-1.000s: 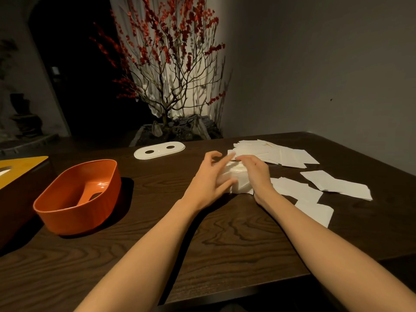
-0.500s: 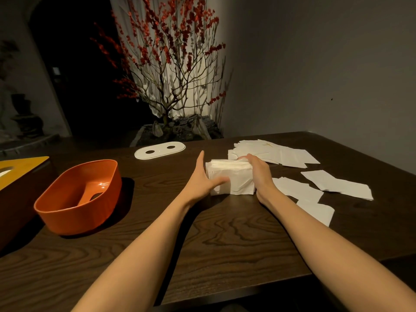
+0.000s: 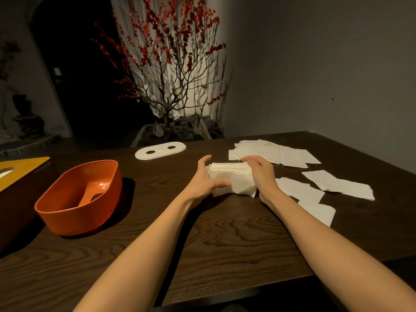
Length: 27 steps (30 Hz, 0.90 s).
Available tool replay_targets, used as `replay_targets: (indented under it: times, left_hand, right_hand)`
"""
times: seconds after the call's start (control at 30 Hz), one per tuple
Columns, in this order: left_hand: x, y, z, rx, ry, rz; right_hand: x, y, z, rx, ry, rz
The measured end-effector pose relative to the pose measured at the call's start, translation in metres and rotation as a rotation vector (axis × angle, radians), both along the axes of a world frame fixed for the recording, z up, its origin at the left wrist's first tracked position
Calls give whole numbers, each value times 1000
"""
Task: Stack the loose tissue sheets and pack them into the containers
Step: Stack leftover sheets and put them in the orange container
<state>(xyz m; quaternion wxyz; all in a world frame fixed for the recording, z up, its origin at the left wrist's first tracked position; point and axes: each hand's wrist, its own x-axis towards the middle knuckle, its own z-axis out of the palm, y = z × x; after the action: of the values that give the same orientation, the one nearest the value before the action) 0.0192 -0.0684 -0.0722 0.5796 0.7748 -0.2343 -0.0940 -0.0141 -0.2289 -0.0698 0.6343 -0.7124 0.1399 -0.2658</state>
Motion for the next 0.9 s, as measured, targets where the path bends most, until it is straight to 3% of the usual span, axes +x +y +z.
replay_targets:
  times: [0.1, 0.2, 0.3, 0.53, 0.63, 0.73, 0.9]
  left_hand:
    - [6, 2, 1, 38, 57, -11]
    - [6, -2, -1, 23, 103, -13]
    - [3, -8, -4, -34, 118, -5]
    - [8, 0, -2, -129, 103, 112]
    - [8, 4, 2, -43, 121, 21]
    - [7, 6, 3, -76, 175, -11]
    - [8, 5, 0, -123, 229, -42]
  right_hand:
    - [1, -4, 2, 56, 36, -3]
    - [-3, -1, 4, 145, 53, 171]
    - [-2, 3, 3, 94, 37, 299]
    - [0, -4, 6, 46, -6, 275]
    - [-5, -15, 7, -95, 55, 441]
    - [-9, -21, 5, -269, 157, 580]
    - [-5, -22, 0, -385, 201, 579]
